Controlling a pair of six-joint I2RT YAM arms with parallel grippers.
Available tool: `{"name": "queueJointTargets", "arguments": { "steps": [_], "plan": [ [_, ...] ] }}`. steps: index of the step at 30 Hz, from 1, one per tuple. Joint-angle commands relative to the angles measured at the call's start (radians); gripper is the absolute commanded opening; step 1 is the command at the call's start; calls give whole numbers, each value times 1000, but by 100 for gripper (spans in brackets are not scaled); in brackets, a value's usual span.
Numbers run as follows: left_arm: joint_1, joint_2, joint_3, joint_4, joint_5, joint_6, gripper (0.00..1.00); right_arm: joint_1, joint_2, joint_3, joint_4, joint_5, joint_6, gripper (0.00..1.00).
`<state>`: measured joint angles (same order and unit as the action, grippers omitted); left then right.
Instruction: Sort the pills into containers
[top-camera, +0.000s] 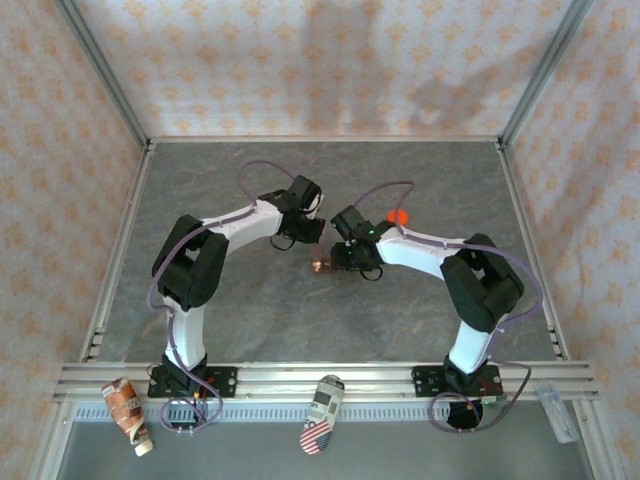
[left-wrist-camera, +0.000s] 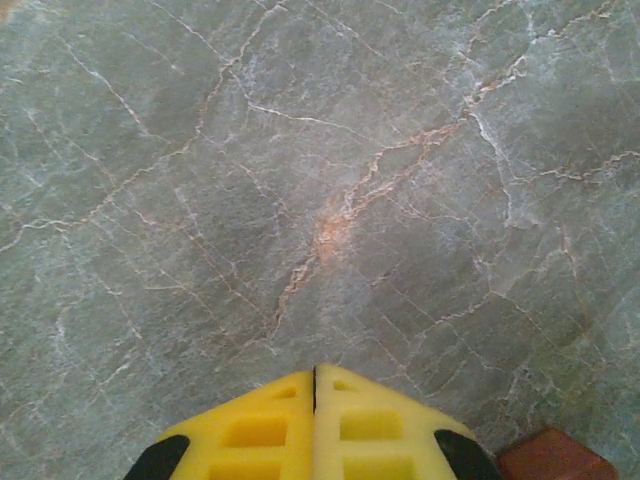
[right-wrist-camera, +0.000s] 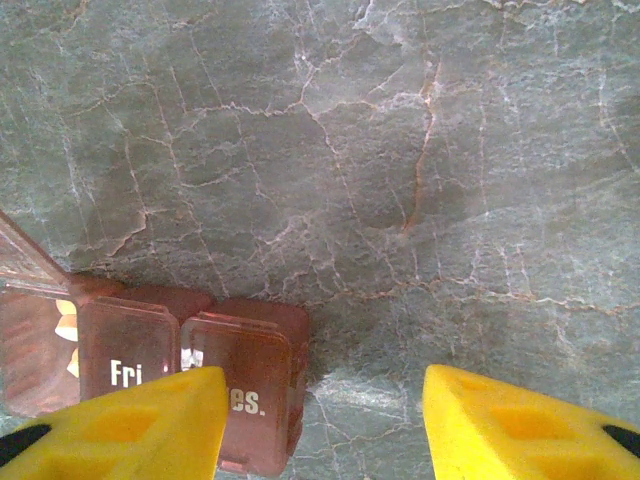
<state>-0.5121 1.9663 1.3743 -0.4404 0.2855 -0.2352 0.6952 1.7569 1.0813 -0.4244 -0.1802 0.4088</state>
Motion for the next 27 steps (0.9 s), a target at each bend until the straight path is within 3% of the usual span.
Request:
{"name": "queueJointTargets", "arguments": {
  "steps": [1,27],
  "plan": [
    [4,-5,18,-30,34,-1,0,6,25,9,-16,45,16,54],
    [-8,-170,-121,5,84,-29,0,6,38,19,-21,47,27,54]
  ]
}}
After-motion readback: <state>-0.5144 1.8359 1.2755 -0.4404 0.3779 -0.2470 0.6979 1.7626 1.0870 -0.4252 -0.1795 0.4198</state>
